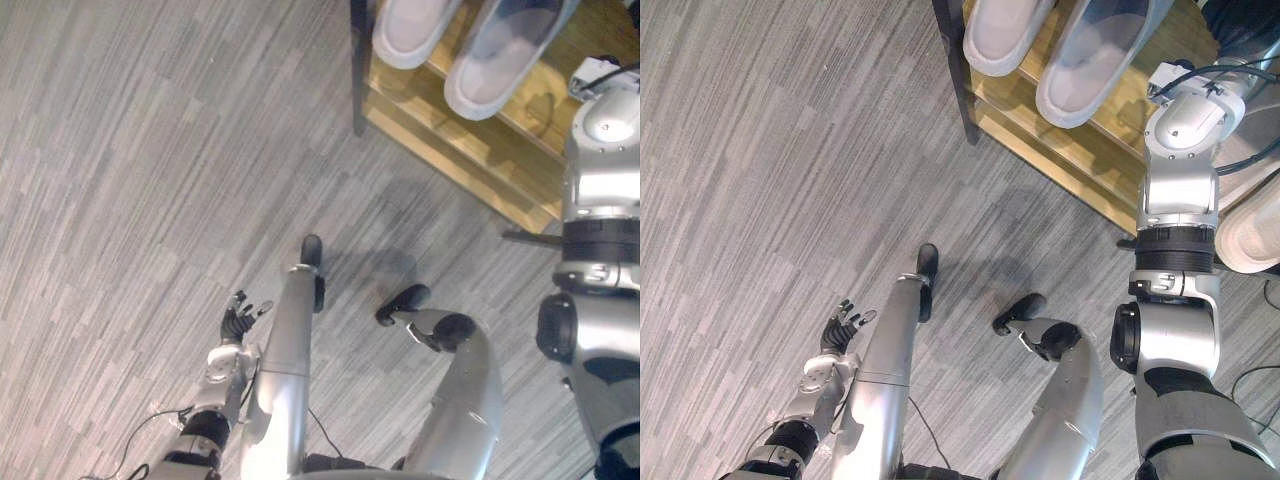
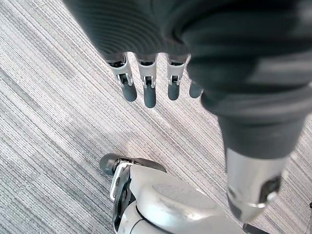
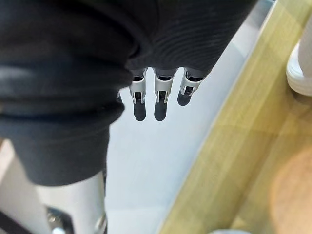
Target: Organize the slippers on the shoe rack
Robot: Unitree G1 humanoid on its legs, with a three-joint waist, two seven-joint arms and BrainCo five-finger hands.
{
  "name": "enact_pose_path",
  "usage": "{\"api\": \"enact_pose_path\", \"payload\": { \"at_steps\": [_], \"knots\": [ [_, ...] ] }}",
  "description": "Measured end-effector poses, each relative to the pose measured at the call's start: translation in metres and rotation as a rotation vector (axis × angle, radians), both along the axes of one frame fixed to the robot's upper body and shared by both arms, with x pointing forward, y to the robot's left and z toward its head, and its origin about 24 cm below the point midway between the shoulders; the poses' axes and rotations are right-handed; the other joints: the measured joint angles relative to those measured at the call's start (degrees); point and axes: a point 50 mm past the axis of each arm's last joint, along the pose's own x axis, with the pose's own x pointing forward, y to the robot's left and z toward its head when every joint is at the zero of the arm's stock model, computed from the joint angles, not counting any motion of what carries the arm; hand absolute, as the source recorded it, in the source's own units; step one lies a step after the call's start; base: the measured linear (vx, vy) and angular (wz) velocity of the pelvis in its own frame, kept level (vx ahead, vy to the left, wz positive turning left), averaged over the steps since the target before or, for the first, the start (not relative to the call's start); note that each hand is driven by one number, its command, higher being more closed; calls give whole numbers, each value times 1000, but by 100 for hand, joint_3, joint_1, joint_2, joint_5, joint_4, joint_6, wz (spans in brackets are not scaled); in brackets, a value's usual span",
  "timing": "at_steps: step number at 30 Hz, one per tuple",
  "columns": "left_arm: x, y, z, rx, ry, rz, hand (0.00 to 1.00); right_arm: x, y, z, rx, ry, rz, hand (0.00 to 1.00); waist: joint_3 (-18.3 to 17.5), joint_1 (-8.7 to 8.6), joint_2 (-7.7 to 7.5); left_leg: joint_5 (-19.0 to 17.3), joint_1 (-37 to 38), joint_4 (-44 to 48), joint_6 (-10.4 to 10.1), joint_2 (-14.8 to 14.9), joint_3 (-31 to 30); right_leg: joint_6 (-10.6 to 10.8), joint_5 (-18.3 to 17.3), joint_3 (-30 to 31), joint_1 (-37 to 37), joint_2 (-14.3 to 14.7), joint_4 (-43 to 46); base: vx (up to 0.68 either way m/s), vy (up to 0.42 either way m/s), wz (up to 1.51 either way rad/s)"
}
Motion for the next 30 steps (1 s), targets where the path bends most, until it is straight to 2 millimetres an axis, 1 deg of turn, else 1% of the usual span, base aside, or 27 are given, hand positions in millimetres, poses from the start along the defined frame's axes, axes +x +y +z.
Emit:
{"api": "enact_pose_path", "payload": {
  "at_steps": [4,7,9,11,16,20,23,26,28,29,30],
  "knots": [
    [0,1,0,3,1,-1,0,-1,4,-6,8,-5,13,0,-1,-14,-1,14,14,-18,-3,9,1,-11,8,4,4,16,-11,0,0,0],
    [0,1,0,3,1,-1,0,-8,8,-14,41,-48,32,0,-1,-17,-3,14,18,-16,-3,16,1,3,19,14,8,39,-27,0,0,0],
    [-1,2,0,6,3,0,0,-8,14,-22,55,-45,55,0,-11,-48,-21,14,21,-13,-3,22,1,4,28,17,13,47,-37,13,33,-3],
    [-2,3,0,8,3,2,0,-6,21,-33,74,-33,88,0,-17,-60,-33,13,61,-16,-2,32,1,10,32,23,53,61,-51,6,17,-1],
    [-6,7,0,13,-1,12,0,7,45,-78,172,63,210,0,-53,-81,-98,-9,228,-97,33,95,51,66,25,53,175,133,-144,0,13,-5],
    [-6,8,-1,12,4,18,0,13,60,-110,219,158,274,0,-54,-95,-100,-9,242,-100,33,122,69,66,25,67,175,155,-147,-1,3,-1],
    [-7,9,-1,12,10,22,0,18,68,-129,277,218,321,0,-54,-109,-101,-6,267,-105,28,125,75,64,26,79,185,158,-146,0,0,0],
    [-7,9,-1,10,11,26,0,27,68,-147,332,291,347,0,-54,-110,-104,-2,275,-110,21,126,81,64,26,87,185,160,-145,0,0,0],
    [-7,10,-2,6,13,32,0,27,67,-148,340,282,352,0,-55,-112,-108,2,275,-113,15,125,81,64,26,87,185,160,-146,0,0,0],
    [-8,11,-3,-1,19,48,0,28,65,-149,364,277,367,0,-76,-114,-150,4,277,-123,11,124,81,64,26,86,184,159,-146,0,0,0],
    [-8,11,-3,-2,20,50,0,28,64,-150,367,278,368,0,-82,-114,-160,4,279,-127,11,123,81,64,26,86,185,159,-146,0,0,0]
  ]
}}
